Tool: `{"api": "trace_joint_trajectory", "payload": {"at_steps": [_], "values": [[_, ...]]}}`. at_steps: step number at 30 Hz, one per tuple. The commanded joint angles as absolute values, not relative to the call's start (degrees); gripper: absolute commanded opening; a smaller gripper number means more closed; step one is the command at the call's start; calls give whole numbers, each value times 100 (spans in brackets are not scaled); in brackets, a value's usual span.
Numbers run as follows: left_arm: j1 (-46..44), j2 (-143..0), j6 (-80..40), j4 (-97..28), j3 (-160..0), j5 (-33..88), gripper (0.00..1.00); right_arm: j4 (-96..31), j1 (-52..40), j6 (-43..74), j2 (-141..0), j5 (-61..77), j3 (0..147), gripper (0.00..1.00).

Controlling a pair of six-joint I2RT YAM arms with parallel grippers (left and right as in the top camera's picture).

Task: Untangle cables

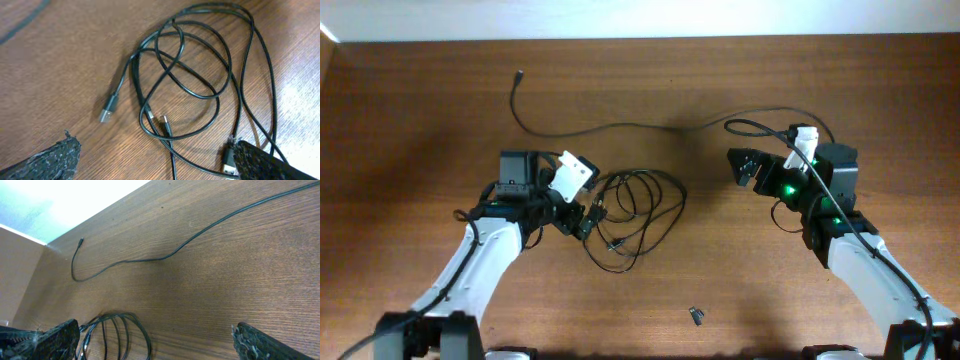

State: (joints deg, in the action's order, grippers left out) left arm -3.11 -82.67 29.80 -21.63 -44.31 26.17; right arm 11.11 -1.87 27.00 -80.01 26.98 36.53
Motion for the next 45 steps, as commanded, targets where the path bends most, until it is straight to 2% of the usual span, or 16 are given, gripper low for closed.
{"api": "trace_joint_trajectory", "payload": {"at_steps": [1,8,14,20,24,28,29,31,32,33,40,45], "values": [[-340,-8680,3721,-2060,-4429,2825,100,1133,-228,2727,-8042,2626,3667,99],[-338,-8995,3739,-786,-4429,1909,99,1133,-228,2727,-8042,2626,3667,99],[-366,-9271,3739,-692,-4429,1820,100,1133,-228,2727,-8042,2624,3667,99],[-823,-9397,4088,-674,-4429,1778,100,1133,-228,2727,-8042,2624,3667,99],[-921,-9577,4086,-572,-4429,1660,95,1131,-228,2727,-8042,2626,3667,99],[-921,-9815,4084,-364,-4429,1516,77,1131,-228,2727,-8042,2626,3667,99],[-921,-9815,4084,-362,-4429,1516,66,1131,-228,2727,-8042,2624,3667,99],[-921,-9815,4084,-353,-4429,1516,32,1131,-228,2724,-8042,2624,3667,99],[-921,-9815,4084,-344,-4429,1516,10,1131,-228,2727,-8042,2626,3667,99],[-921,-9813,4084,-340,-4429,1516,0,1131,-228,2727,-8042,2624,3667,99],[-921,-9135,3653,-309,-4442,1520,0,1131,-228,2724,-8042,2622,3667,99],[-923,-7349,3514,-419,-4442,1520,0,1127,-228,2724,-8042,2506,3667,99]]}}
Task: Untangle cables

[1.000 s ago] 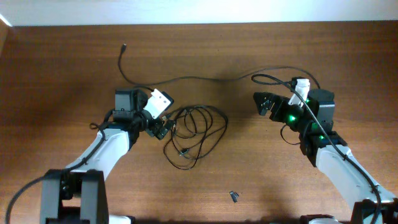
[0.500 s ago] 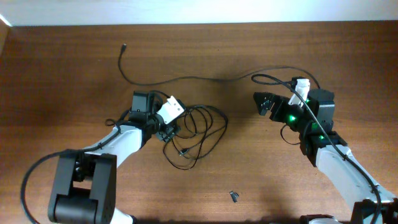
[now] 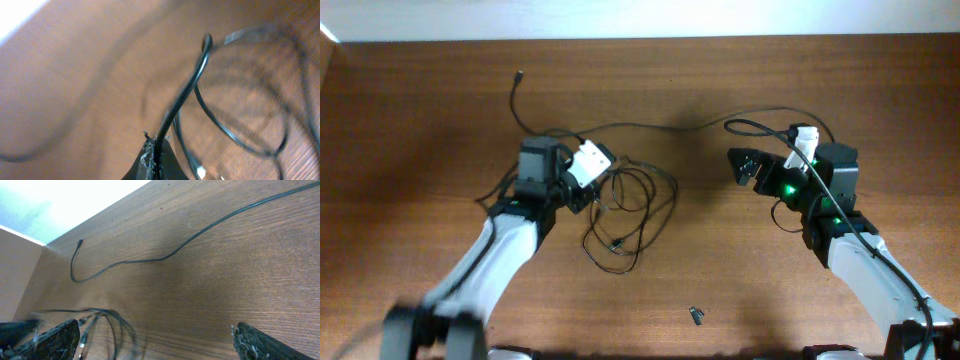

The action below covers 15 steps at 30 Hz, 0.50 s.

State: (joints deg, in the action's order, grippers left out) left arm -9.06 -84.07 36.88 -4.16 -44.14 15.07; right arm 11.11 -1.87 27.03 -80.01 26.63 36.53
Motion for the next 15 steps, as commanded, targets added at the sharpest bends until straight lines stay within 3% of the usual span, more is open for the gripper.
{"api": "trace_joint_trajectory", "payload": {"at_steps": [1,5,15], "values": [[-923,-6945,3514,-416,-4442,1520,0,1127,-228,2727,-8042,2497,3667,99],[-921,-5157,3516,-582,-4440,1516,0,1127,-228,2727,-8042,2499,3667,99],[-921,-3271,3518,-576,-4440,1483,0,1127,-228,2727,-8042,2504,3667,99]]}}
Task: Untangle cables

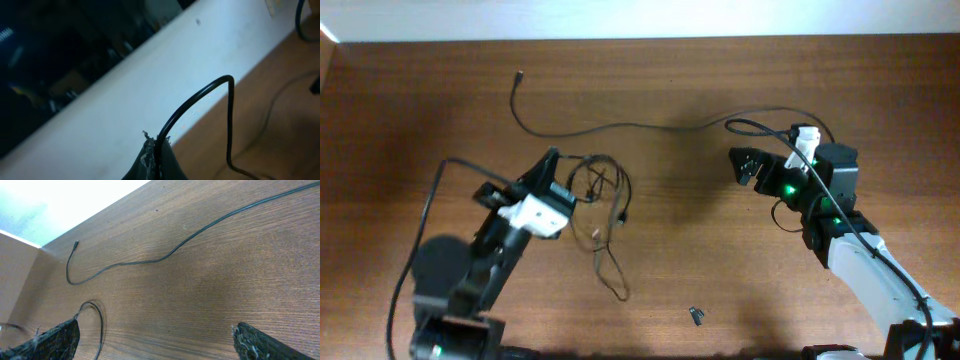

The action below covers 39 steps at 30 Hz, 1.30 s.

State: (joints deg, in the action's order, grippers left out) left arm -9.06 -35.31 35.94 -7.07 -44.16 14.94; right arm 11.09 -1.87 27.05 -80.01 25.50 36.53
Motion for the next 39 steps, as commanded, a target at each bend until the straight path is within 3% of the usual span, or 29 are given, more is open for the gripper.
{"api": "trace_joint_trajectory", "payload": {"at_steps": [1,7,16,26,35,39], "values": [[-921,-3212,3518,-432,-4440,1380,0,1125,-228,2727,-8042,2504,3667,99],[-921,-3175,3518,711,-4440,377,0,1125,-228,2727,-8042,2502,3667,99],[-921,-3175,3516,1765,-4440,316,0,1155,-228,2731,-8042,2829,3667,99],[-921,-3177,3516,2735,-4440,318,0,2836,-257,2711,-8042,5516,3667,99],[-921,-3197,3518,3256,-4440,314,0,2945,-1544,301,-8042,5666,3667,99],[-921,-3197,3520,3505,-4440,-30,0,2895,-1894,-137,-8042,5636,3667,99]]}}
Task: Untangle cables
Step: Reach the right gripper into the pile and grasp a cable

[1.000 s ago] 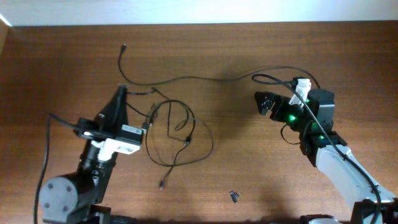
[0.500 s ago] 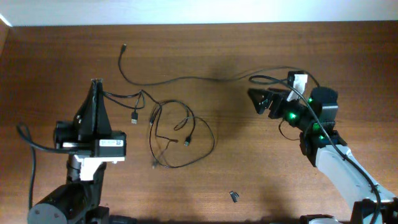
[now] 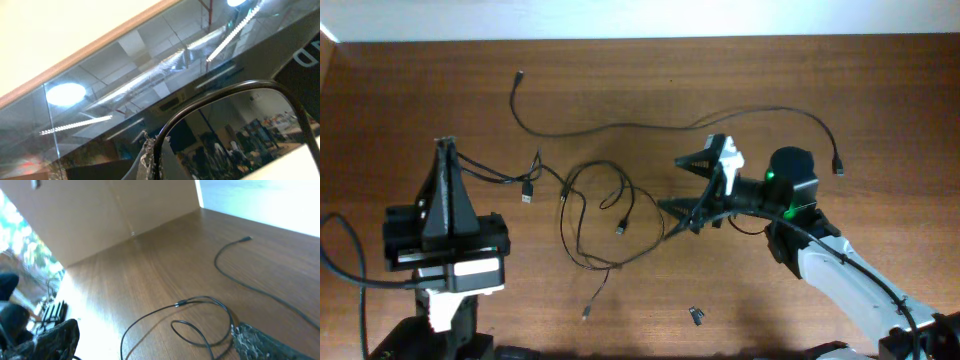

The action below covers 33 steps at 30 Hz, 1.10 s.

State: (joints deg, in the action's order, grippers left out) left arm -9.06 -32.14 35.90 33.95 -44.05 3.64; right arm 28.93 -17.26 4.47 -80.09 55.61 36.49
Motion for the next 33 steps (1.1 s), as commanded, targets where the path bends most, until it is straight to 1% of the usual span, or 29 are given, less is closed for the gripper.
{"api": "trace_joint_trajectory", "payload": {"at_steps": [1,7,12,15,22,26,30,33], "values": [[-921,-3197,3520,3516,-4440,-202,0,2897,-1957,-158,-8042,5638,3667,99],[-921,-3221,3516,3592,-4440,-307,0,2945,-2408,-178,-8042,5634,3667,99],[-921,-3756,3511,3524,-4440,-458,0,3138,-2825,-169,-8042,5634,3667,99],[-921,-4248,2891,3745,-4440,-456,0,2917,-3144,-148,-8042,5564,3667,99],[-923,-5162,1520,4755,-4440,-436,0,2722,-3835,-150,-8158,3413,3667,99],[-921,-5205,821,4866,-4440,-375,0,2928,-3942,73,-8510,2075,3667,99],[-923,-5205,816,5041,-4442,-80,0,3715,-3942,687,-8888,1868,3667,99],[-923,-5205,753,5175,-4442,-34,0,3986,-3944,958,-9067,1905,3667,99]]}}
